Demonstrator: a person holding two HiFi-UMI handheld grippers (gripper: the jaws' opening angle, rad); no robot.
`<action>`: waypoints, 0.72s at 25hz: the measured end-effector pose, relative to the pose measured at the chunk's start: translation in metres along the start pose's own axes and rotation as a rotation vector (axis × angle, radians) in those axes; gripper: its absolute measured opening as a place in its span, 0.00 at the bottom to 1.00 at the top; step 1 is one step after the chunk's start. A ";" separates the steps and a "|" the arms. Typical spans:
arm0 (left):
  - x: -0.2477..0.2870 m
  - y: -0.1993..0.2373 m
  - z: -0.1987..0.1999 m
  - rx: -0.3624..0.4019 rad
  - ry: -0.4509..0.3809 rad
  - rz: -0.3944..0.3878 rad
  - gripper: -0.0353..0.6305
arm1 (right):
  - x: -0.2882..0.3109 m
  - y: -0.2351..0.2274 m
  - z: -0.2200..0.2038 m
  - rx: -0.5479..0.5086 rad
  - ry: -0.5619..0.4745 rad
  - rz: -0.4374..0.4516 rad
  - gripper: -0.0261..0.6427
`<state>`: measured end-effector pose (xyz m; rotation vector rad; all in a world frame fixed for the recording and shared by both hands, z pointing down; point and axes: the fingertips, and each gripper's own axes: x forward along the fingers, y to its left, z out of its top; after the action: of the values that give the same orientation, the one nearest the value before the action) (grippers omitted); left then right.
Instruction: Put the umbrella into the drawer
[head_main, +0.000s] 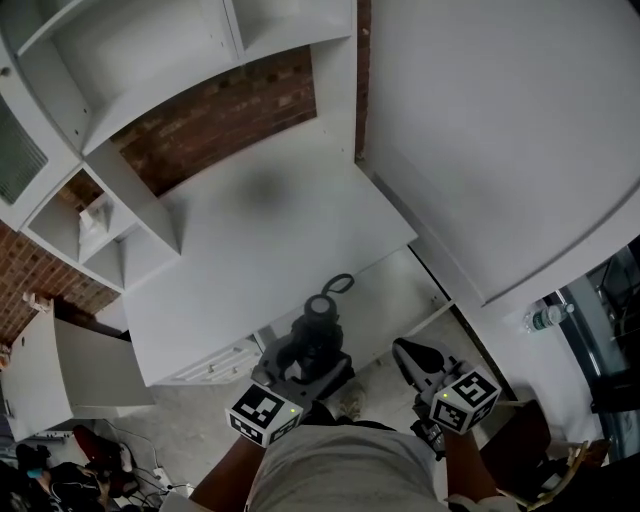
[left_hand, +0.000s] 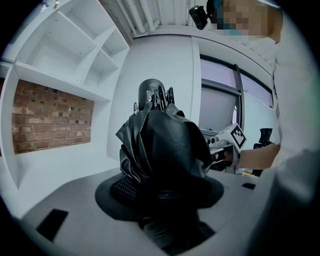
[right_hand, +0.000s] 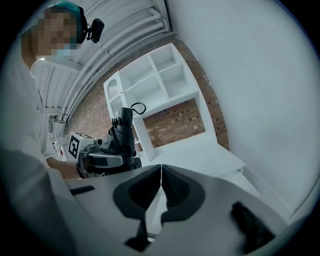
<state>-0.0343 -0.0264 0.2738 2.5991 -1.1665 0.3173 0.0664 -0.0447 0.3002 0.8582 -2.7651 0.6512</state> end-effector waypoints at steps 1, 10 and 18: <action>-0.001 0.000 0.001 -0.003 -0.002 -0.004 0.45 | 0.000 0.000 -0.002 0.006 0.001 -0.005 0.08; 0.002 0.029 -0.002 -0.015 0.037 -0.035 0.45 | 0.003 -0.015 -0.002 0.050 -0.011 -0.077 0.08; 0.018 0.039 -0.007 0.014 0.091 -0.098 0.45 | 0.008 -0.027 -0.002 0.073 -0.001 -0.134 0.08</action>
<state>-0.0524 -0.0619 0.2920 2.6134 -1.0069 0.4196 0.0756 -0.0675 0.3143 1.0478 -2.6707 0.7315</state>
